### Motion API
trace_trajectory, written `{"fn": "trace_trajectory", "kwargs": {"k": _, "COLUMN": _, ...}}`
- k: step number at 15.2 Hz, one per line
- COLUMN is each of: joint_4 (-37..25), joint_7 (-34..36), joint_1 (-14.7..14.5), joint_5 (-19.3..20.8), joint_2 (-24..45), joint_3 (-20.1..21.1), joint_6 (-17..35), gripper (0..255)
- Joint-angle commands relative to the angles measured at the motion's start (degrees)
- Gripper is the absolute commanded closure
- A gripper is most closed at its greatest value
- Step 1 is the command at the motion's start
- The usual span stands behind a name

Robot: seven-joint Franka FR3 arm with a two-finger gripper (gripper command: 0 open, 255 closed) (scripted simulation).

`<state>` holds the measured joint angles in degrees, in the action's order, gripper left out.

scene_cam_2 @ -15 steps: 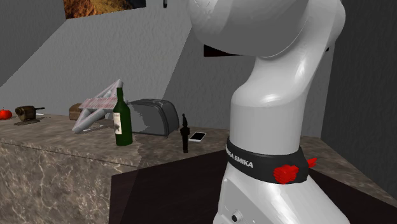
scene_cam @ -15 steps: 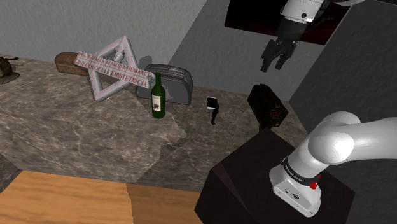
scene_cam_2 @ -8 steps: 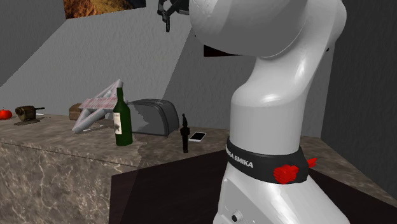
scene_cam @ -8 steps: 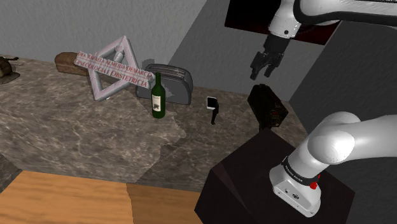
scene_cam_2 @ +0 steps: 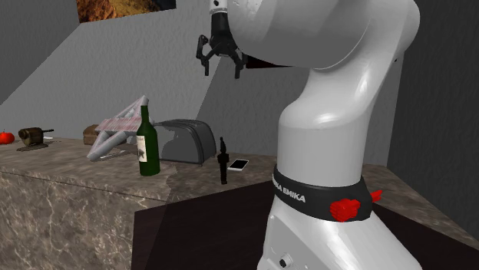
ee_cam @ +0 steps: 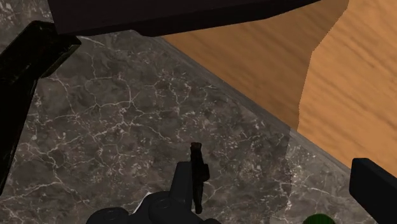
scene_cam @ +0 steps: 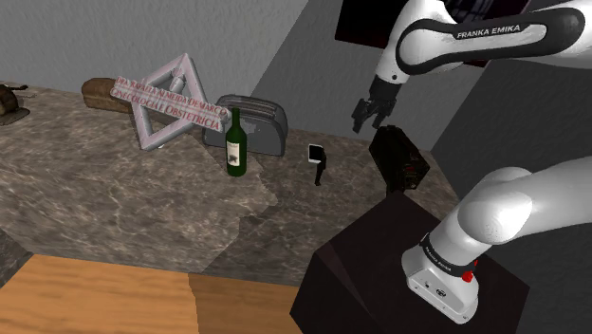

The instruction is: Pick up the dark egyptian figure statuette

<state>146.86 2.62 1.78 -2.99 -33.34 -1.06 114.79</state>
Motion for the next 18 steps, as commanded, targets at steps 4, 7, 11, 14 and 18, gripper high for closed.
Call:
{"fn": "trace_trajectory", "kwargs": {"k": 4, "joint_4": 1.1, "joint_7": -1.7, "joint_1": 0.4, "joint_5": -0.2, "joint_2": 9.7, "joint_3": -1.2, "joint_6": 11.9, "gripper": 0}}
{"fn": "trace_trajectory", "kwargs": {"k": 7, "joint_4": 0.4, "joint_7": -3.1, "joint_1": 0.5, "joint_5": -0.7, "joint_2": 16.3, "joint_3": -2.0, "joint_6": 18.3, "gripper": 0}}
{"fn": "trace_trajectory", "kwargs": {"k": 11, "joint_4": -1.9, "joint_7": -5.3, "joint_1": 0.5, "joint_5": -2.2, "joint_2": 25.6, "joint_3": -3.0, "joint_6": 25.9, "gripper": 0}}
{"fn": "trace_trajectory", "kwargs": {"k": 14, "joint_4": -4.5, "joint_7": -7.4, "joint_1": 0.5, "joint_5": -4.0, "joint_2": 32.7, "joint_3": -3.6, "joint_6": 30.9, "gripper": 0}}
{"fn": "trace_trajectory", "kwargs": {"k": 18, "joint_4": -9.2, "joint_7": -10.7, "joint_1": 1.1, "joint_5": -7.2, "joint_2": 42.3, "joint_3": -3.7, "joint_6": 36.3, "gripper": 0}}
